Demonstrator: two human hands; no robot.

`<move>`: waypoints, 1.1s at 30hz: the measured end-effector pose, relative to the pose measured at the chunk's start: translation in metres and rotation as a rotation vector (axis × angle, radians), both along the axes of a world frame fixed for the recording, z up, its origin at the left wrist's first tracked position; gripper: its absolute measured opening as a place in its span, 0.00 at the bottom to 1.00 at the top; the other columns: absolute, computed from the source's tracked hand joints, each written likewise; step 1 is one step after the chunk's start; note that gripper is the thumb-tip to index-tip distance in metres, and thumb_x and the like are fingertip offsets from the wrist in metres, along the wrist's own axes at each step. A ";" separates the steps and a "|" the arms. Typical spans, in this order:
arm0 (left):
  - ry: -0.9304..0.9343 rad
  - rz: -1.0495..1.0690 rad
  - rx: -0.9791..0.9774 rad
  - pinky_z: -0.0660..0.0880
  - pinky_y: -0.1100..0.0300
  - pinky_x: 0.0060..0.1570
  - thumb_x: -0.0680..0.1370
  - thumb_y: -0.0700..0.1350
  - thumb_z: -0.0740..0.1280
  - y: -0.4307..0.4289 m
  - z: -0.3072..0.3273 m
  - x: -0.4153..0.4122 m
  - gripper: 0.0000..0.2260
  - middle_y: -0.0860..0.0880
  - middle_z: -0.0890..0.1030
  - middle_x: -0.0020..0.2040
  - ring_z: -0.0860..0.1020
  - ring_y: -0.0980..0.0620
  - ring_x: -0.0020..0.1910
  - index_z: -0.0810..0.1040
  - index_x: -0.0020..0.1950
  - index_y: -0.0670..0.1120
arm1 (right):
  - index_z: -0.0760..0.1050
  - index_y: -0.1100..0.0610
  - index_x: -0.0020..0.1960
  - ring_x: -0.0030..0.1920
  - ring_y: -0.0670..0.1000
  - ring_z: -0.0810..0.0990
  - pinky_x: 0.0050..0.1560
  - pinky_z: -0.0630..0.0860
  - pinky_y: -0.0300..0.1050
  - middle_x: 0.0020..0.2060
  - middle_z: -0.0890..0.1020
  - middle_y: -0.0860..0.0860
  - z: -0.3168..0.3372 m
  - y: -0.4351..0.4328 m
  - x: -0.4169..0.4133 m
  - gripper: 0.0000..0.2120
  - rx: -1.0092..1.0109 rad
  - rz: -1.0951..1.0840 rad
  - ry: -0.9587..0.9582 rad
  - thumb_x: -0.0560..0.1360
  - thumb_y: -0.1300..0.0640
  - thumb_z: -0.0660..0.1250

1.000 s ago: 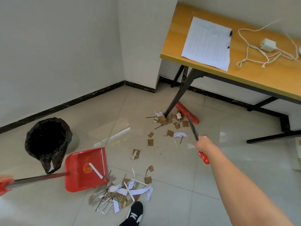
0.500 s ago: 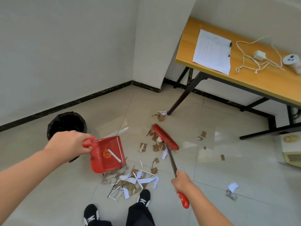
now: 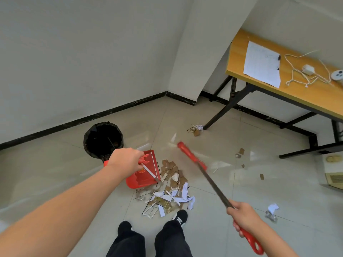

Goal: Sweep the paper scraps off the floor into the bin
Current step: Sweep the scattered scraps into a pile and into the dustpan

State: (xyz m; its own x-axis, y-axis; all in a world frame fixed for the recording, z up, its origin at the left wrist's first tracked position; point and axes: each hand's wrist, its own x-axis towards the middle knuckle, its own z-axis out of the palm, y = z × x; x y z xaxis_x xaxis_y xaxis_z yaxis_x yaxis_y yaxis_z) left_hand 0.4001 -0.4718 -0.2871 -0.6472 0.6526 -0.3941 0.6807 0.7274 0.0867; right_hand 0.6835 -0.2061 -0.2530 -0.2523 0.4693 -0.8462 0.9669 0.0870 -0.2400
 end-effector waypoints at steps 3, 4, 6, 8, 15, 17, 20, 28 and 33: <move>-0.011 -0.006 0.009 0.65 0.60 0.30 0.74 0.54 0.63 -0.004 -0.006 -0.007 0.07 0.54 0.76 0.36 0.78 0.51 0.38 0.71 0.41 0.53 | 0.74 0.60 0.54 0.19 0.51 0.65 0.21 0.66 0.37 0.21 0.68 0.56 -0.006 0.009 -0.038 0.10 0.092 -0.023 0.035 0.76 0.64 0.57; -0.016 -0.004 0.009 0.65 0.60 0.31 0.74 0.55 0.63 -0.006 -0.006 -0.012 0.07 0.54 0.76 0.36 0.79 0.51 0.40 0.71 0.41 0.53 | 0.75 0.62 0.57 0.19 0.51 0.65 0.21 0.66 0.38 0.21 0.68 0.56 -0.015 0.019 -0.055 0.12 0.122 -0.046 0.051 0.76 0.64 0.57; -0.007 0.002 0.010 0.65 0.60 0.31 0.73 0.55 0.63 -0.008 -0.008 -0.023 0.07 0.54 0.78 0.36 0.79 0.51 0.40 0.74 0.42 0.52 | 0.74 0.60 0.62 0.20 0.52 0.65 0.23 0.65 0.39 0.21 0.68 0.56 -0.033 0.040 -0.093 0.16 0.169 -0.110 0.103 0.76 0.65 0.57; 0.011 0.005 0.003 0.65 0.61 0.31 0.73 0.55 0.63 -0.009 -0.010 -0.035 0.08 0.54 0.76 0.34 0.77 0.52 0.38 0.75 0.43 0.52 | 0.71 0.60 0.67 0.22 0.52 0.65 0.24 0.63 0.39 0.24 0.68 0.56 -0.053 0.064 -0.131 0.19 0.191 -0.153 0.137 0.77 0.65 0.56; 0.010 -0.023 -0.041 0.71 0.59 0.35 0.75 0.57 0.61 -0.003 -0.017 -0.044 0.07 0.54 0.74 0.34 0.76 0.52 0.38 0.71 0.44 0.55 | 0.71 0.66 0.39 0.22 0.53 0.69 0.24 0.66 0.37 0.25 0.72 0.60 -0.128 0.094 -0.197 0.11 0.238 0.113 -0.104 0.75 0.67 0.52; 0.014 -0.043 -0.050 0.72 0.59 0.37 0.75 0.57 0.60 -0.003 -0.020 -0.040 0.09 0.54 0.77 0.37 0.79 0.52 0.41 0.74 0.50 0.55 | 0.71 0.67 0.39 0.22 0.54 0.71 0.22 0.69 0.39 0.25 0.73 0.62 -0.152 0.089 -0.190 0.11 0.252 0.205 -0.174 0.74 0.69 0.52; 0.016 -0.081 -0.065 0.72 0.59 0.37 0.76 0.57 0.58 -0.013 -0.025 -0.032 0.11 0.53 0.80 0.42 0.80 0.51 0.44 0.73 0.55 0.57 | 0.68 0.64 0.49 0.21 0.54 0.71 0.23 0.70 0.42 0.27 0.73 0.62 -0.178 0.071 -0.156 0.07 0.220 0.192 -0.114 0.75 0.67 0.52; 0.002 -0.126 -0.064 0.70 0.58 0.37 0.78 0.57 0.57 -0.021 -0.025 -0.020 0.13 0.53 0.83 0.49 0.81 0.50 0.47 0.73 0.59 0.58 | 0.55 0.53 0.77 0.43 0.53 0.80 0.45 0.77 0.41 0.47 0.78 0.54 -0.145 -0.069 0.009 0.29 0.038 0.366 -0.254 0.77 0.61 0.54; 0.004 -0.128 -0.017 0.66 0.60 0.32 0.78 0.56 0.59 -0.027 -0.017 -0.016 0.11 0.53 0.82 0.48 0.81 0.50 0.47 0.76 0.56 0.56 | 0.65 0.50 0.73 0.40 0.50 0.79 0.46 0.74 0.39 0.40 0.78 0.51 -0.080 -0.103 0.038 0.26 -0.032 0.386 -0.192 0.75 0.60 0.57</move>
State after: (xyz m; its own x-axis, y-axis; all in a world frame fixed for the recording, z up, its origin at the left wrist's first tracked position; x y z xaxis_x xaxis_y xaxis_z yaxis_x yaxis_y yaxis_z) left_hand 0.3845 -0.4992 -0.3036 -0.5605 0.7235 -0.4030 0.7686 0.6356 0.0721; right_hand 0.7211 -0.3086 -0.3325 -0.2408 0.3442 -0.9075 0.8924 0.4462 -0.0676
